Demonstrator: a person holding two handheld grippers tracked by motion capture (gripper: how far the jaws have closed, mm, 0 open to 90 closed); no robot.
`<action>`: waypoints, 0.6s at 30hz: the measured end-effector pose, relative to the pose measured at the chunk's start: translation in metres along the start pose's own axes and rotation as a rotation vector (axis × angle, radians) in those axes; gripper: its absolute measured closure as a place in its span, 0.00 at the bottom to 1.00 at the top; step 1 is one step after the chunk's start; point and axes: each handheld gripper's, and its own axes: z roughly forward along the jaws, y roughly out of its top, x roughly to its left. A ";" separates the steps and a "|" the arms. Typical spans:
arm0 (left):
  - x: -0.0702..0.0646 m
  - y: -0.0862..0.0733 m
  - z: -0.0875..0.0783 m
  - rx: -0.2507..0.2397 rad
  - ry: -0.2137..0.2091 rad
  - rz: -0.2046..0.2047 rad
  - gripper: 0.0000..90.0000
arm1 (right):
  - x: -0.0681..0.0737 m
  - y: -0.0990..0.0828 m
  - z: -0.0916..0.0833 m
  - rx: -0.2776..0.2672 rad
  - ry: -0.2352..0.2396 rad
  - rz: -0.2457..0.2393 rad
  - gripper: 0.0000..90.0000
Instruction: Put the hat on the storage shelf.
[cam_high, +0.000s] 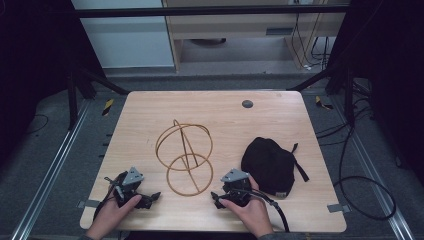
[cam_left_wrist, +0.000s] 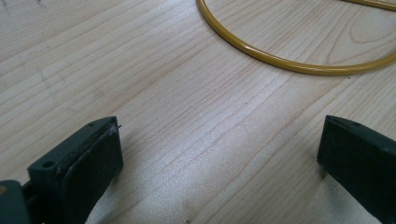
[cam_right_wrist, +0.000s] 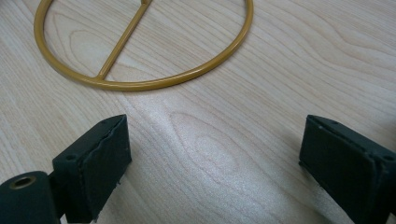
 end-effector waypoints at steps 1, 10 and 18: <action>0.000 0.000 0.000 0.000 0.000 0.000 0.00 | 0.000 0.000 0.000 0.000 0.000 0.000 0.10; 0.000 0.000 0.000 0.002 0.000 0.003 0.00 | 0.004 0.005 -0.003 0.061 -0.026 0.015 0.08; 0.000 0.000 0.000 -0.002 0.001 0.000 0.00 | 0.014 0.010 -0.021 0.068 -0.039 -0.044 0.08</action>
